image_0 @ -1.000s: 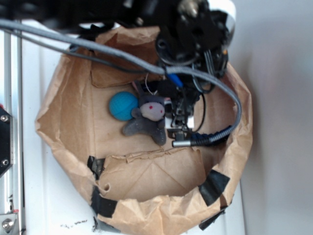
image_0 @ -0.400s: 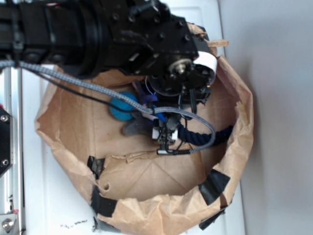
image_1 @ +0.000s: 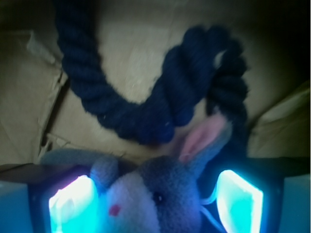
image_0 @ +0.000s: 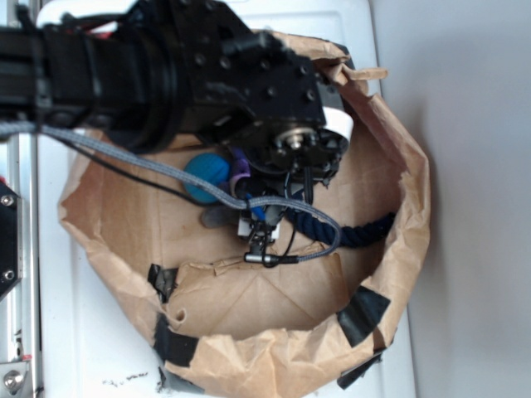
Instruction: Grab the gray animal.
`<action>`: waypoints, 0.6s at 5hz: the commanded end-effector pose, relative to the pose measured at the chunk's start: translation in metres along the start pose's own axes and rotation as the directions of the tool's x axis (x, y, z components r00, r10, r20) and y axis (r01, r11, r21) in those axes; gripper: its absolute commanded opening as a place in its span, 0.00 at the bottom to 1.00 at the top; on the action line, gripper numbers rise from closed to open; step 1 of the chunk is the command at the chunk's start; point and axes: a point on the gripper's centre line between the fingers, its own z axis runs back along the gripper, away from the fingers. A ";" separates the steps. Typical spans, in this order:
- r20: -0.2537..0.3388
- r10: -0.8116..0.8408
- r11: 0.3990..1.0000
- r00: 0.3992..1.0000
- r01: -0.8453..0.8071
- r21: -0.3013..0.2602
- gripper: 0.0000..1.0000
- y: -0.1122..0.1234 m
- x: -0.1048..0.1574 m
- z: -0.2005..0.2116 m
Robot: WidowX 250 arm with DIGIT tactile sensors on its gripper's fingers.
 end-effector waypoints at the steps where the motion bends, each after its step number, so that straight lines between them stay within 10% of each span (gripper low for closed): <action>1: 0.094 0.017 0.999 0.995 -0.020 0.029 0.00 -0.012 0.013 0.011; 3: 0.107 0.073 0.997 0.992 -0.074 0.004 0.00 -0.013 0.023 0.020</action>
